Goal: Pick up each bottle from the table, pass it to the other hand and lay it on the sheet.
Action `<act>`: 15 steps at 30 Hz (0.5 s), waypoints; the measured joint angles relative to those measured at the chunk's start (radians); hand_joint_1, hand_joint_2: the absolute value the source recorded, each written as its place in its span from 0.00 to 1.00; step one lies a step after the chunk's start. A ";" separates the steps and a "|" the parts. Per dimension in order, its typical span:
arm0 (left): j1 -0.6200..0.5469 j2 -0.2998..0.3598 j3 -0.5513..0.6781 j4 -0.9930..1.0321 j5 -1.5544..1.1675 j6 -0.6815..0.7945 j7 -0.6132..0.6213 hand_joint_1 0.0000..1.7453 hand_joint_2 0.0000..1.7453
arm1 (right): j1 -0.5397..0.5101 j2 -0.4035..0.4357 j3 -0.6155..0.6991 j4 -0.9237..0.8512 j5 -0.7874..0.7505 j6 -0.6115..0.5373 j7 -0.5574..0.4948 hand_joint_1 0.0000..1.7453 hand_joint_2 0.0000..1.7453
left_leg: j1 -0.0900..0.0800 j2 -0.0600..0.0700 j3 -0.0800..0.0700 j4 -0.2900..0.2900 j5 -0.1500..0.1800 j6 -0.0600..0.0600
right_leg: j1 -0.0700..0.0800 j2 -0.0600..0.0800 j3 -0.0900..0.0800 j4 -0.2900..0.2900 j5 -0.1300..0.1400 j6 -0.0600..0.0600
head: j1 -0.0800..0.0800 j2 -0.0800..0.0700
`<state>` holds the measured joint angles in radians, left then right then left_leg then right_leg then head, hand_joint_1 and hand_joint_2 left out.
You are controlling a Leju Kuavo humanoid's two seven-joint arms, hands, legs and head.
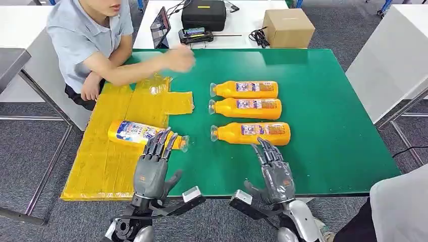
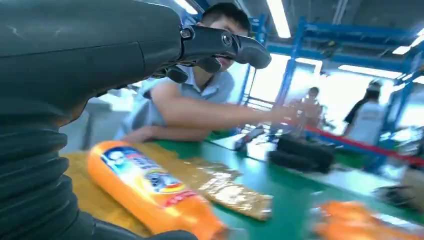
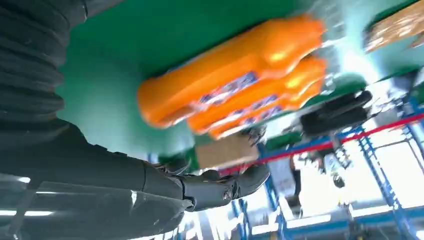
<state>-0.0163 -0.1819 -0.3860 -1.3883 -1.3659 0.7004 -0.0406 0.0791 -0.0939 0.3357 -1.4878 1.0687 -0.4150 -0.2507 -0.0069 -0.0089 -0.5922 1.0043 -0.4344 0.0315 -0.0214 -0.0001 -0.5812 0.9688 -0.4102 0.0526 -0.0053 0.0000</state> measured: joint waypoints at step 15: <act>0.069 -0.073 0.018 -0.101 0.676 0.001 -0.339 0.00 1.00 | -0.110 -0.079 -0.073 0.132 0.092 0.004 0.050 0.00 1.00 | -0.001 0.000 0.000 0.000 0.000 0.000 | -0.001 0.000 0.000 0.000 0.000 0.000 | 0.000 0.000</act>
<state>0.0525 -0.2552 -0.3685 -1.4893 -0.6901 0.7011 -0.3800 -0.0311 -0.1724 0.2628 -1.3554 1.1605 -0.4112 -0.2010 -0.0078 -0.0088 -0.5918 1.0043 -0.4340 0.0319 -0.0224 -0.0001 -0.5807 0.9690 -0.4100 0.0528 -0.0053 0.0000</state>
